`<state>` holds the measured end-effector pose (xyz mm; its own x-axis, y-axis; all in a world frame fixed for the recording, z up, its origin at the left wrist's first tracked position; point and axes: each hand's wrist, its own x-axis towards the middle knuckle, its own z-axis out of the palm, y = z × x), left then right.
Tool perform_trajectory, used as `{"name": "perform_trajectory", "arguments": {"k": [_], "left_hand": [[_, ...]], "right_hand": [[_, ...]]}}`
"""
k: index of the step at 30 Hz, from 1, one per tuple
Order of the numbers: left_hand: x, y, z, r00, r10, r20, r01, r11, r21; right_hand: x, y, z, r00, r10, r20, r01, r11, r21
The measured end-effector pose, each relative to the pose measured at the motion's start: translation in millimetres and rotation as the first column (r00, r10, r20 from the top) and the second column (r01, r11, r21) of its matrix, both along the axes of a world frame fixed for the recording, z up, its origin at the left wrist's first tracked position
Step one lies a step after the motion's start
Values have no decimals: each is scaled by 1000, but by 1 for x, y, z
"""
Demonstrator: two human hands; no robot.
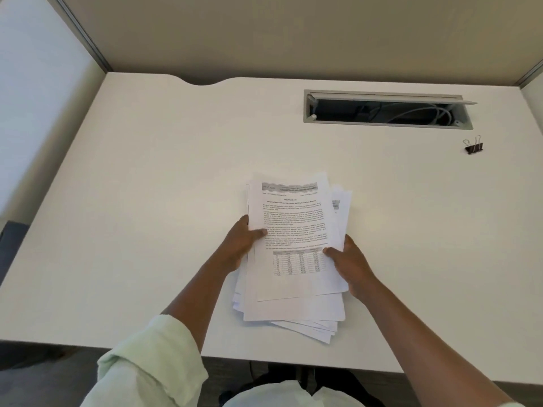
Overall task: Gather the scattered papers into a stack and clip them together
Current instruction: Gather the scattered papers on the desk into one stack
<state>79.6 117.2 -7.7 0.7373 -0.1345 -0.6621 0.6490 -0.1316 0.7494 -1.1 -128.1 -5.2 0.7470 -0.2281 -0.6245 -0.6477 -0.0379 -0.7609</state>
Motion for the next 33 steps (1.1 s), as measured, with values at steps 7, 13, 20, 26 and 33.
{"name": "perform_trajectory", "arguments": {"k": [7,13,20,26,33], "left_hand": [[10,-8,54,998,4,62,12,966,-257],[24,-15,101,995,94,-31,-97,858,-505],[34,-10,100,977,210,-42,-211,918,-337],[19,-7,56,996,53,-67,-51,998,26],[-7,-25,17,1000,17,-15,-10,929,371]], "right_hand": [[16,-24,11,990,-134,41,125,976,179],[34,-27,27,983,-177,-54,171,760,627],[46,-29,45,978,-205,-36,170,686,707],[49,-32,41,980,-136,-147,187,884,428],[36,-17,24,972,-63,-227,100,983,154]]}}
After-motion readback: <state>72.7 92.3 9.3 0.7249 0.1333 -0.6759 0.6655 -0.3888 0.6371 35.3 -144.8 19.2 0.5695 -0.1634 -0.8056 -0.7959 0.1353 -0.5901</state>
